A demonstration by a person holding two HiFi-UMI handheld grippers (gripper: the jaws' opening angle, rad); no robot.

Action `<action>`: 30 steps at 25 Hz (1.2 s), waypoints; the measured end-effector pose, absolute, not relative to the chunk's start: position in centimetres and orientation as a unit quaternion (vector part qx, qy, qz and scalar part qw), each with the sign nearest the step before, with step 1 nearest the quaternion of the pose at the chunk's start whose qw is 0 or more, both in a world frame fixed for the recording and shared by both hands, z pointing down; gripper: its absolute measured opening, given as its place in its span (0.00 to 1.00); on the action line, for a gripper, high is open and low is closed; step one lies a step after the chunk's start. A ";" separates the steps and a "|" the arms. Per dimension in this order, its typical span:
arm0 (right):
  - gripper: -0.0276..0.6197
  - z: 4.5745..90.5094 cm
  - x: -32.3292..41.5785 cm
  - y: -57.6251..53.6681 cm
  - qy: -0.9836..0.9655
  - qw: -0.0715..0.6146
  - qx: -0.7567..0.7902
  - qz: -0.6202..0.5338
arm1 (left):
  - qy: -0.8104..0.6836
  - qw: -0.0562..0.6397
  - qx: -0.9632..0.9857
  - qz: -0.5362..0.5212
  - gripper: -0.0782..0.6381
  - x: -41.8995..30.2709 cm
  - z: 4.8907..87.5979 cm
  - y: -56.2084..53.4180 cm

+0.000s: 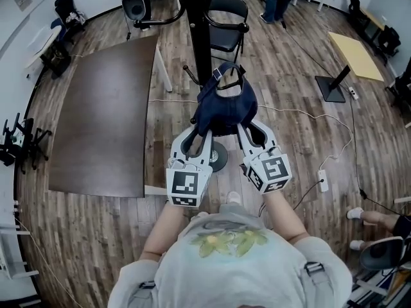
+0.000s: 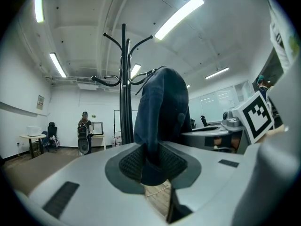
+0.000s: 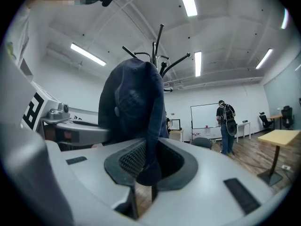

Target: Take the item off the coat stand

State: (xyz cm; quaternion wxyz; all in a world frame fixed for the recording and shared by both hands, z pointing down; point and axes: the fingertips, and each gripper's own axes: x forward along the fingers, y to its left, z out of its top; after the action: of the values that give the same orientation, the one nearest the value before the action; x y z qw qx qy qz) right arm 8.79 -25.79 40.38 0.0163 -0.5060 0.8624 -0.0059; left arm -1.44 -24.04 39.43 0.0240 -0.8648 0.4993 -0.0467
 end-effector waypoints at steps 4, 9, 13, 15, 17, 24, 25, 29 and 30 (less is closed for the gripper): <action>0.14 41.8 8.4 -24.4 0.862 0.000 -0.508 -0.010 | 0.498 0.012 -0.866 -0.052 0.22 -1.8 40.8 -22.7; 0.14 43.0 7.9 -22.9 0.860 -0.012 -0.510 -0.018 | 0.494 -0.004 -0.867 -0.058 0.22 -2.4 42.5 -21.4; 0.14 44.2 7.6 -22.2 0.857 -0.022 -0.514 -0.022 | 0.490 -0.007 -0.869 -0.067 0.22 -2.6 43.4 -20.8; 0.14 44.6 7.4 -21.9 0.856 -0.030 -0.515 -0.022 | 0.489 -0.010 -0.869 -0.070 0.22 -2.7 43.8 -20.5; 0.13 44.9 7.4 -21.6 0.855 -0.036 -0.517 -0.020 | 0.490 -0.014 -0.869 -0.072 0.22 -2.8 44.3 -20.2; 0.13 45.4 7.4 -21.2 0.852 -0.043 -0.522 -0.016 | 0.488 -0.018 -0.869 -0.077 0.22 -2.7 44.8 -19.9; 0.13 45.4 7.4 -21.2 0.852 -0.044 -0.522 -0.016 | 0.488 -0.018 -0.869 -0.078 0.22 -2.8 44.9 -19.9; 0.13 45.5 7.3 -21.3 0.852 -0.045 -0.521 -0.019 | 0.490 -0.022 -0.867 -0.083 0.22 -3.0 45.4 -20.0; 0.13 45.6 7.3 -21.3 0.852 -0.045 -0.521 -0.019 | 0.491 -0.022 -0.867 -0.083 0.22 -3.0 45.4 -20.0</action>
State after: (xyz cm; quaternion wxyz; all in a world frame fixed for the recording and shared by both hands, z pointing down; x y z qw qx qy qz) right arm 7.33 -21.34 45.56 -0.0448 -0.5206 0.8524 -0.0186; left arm -3.00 -20.04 45.40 -0.0223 -0.8672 0.4905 -0.0834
